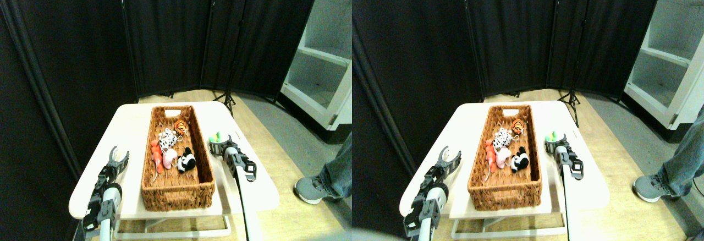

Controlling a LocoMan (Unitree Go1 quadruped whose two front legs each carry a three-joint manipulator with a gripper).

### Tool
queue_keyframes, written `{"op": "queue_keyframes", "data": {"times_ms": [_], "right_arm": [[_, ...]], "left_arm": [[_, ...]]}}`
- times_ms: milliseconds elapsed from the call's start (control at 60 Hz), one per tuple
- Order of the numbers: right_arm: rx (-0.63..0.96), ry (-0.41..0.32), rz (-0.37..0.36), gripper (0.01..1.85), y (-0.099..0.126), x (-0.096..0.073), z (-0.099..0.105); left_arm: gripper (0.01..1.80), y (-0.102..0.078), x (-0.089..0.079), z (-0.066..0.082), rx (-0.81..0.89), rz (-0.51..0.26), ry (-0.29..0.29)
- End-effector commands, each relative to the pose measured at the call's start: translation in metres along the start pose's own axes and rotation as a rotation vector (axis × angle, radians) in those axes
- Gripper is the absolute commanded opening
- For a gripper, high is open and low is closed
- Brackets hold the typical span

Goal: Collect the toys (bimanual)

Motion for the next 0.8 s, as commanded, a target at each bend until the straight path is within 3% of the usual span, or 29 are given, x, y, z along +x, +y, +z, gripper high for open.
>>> {"op": "queue_keyframes", "data": {"times_ms": [17, 117, 250, 417, 583, 800], "right_arm": [[0.045, -0.031, -0.044, 0.55, -0.008, 0.008, -0.002], [0.055, -0.059, -0.061, 0.38, -0.010, 0.008, -0.002], [0.033, -0.121, -0.088, 0.01, -0.009, 0.007, -0.004], [0.066, -0.156, -0.067, 0.01, -0.003, 0.003, -0.003], [0.039, -0.135, -0.004, 0.01, 0.012, -0.010, -0.002], [-0.078, -0.011, 0.155, 0.05, 0.055, -0.040, -0.012]], "left_arm": [[0.32, -0.008, 0.002, 0.000, 0.000, -0.033, -0.007], [0.33, -0.009, 0.001, -0.001, 0.006, -0.032, -0.016], [0.32, -0.011, 0.002, -0.002, 0.004, -0.032, -0.010], [0.33, -0.013, 0.003, -0.002, 0.019, -0.039, 0.000], [0.31, -0.015, 0.004, -0.003, 0.008, -0.043, 0.011], [0.30, -0.019, 0.006, -0.004, 0.021, -0.052, 0.021]]}}
